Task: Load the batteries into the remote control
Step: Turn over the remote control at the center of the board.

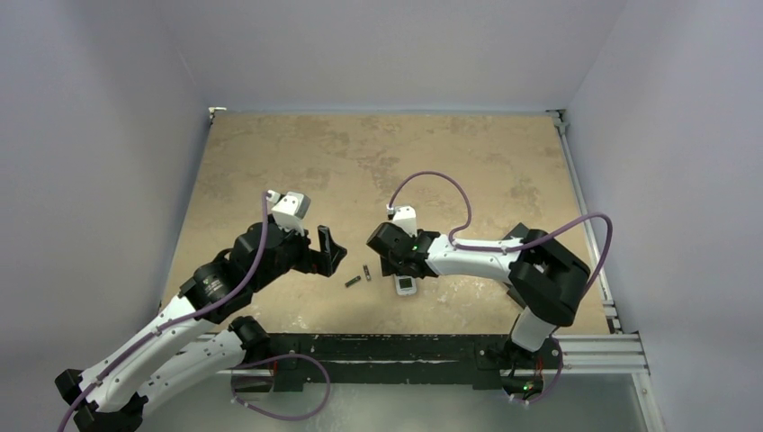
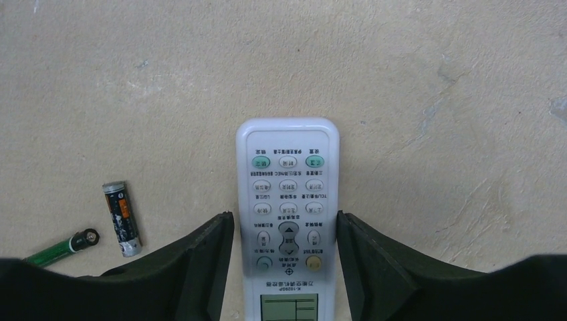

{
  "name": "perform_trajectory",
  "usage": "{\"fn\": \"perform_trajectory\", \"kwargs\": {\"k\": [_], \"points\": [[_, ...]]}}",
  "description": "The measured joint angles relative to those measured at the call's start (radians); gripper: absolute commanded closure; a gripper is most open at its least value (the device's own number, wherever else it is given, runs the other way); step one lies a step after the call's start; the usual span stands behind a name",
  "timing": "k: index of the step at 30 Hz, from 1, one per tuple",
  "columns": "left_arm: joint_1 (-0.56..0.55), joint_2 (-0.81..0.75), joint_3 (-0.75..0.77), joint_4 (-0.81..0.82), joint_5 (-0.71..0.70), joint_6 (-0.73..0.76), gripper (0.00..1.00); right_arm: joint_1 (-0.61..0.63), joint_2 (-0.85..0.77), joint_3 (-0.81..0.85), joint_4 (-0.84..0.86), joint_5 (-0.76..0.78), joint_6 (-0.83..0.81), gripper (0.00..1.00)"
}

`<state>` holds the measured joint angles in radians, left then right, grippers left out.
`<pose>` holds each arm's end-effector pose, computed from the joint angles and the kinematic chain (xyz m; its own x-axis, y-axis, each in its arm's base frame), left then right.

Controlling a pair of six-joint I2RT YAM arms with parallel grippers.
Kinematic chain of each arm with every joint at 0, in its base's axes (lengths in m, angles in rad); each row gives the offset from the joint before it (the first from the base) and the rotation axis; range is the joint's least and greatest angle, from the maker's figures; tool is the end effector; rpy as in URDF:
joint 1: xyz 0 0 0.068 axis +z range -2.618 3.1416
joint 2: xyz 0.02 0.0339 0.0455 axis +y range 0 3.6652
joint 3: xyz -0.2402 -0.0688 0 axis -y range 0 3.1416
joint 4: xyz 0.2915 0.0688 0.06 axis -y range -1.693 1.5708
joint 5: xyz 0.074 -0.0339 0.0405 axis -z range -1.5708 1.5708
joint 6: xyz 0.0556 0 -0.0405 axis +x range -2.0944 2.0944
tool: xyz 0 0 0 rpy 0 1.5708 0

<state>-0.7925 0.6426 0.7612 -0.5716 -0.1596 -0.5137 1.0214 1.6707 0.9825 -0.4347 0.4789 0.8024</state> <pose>0.1649 -0.1547 0.2951 -0.5638 -0.1192 -0.8173 0.3740 0.8455 -0.3813 0.2102 0.2942 0.1025 -0.7964 -0.0787 -0.5996 -0.1152 0.9931 0.0227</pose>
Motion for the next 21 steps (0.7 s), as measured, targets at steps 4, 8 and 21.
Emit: {"fn": "perform_trajectory", "kwargs": {"k": [4,8,21], "points": [[0.000,0.001,0.000,0.000,0.000,0.000,0.01,-0.002,0.015,0.000,0.002,0.000,-0.002,0.38],[0.000,0.002,0.000,0.000,0.000,0.000,0.01,-0.002,0.024,0.002,0.003,0.000,-0.004,0.42],[0.000,0.010,0.000,0.000,0.001,0.000,0.01,-0.002,0.017,0.003,0.004,-0.002,-0.006,0.77]]}}
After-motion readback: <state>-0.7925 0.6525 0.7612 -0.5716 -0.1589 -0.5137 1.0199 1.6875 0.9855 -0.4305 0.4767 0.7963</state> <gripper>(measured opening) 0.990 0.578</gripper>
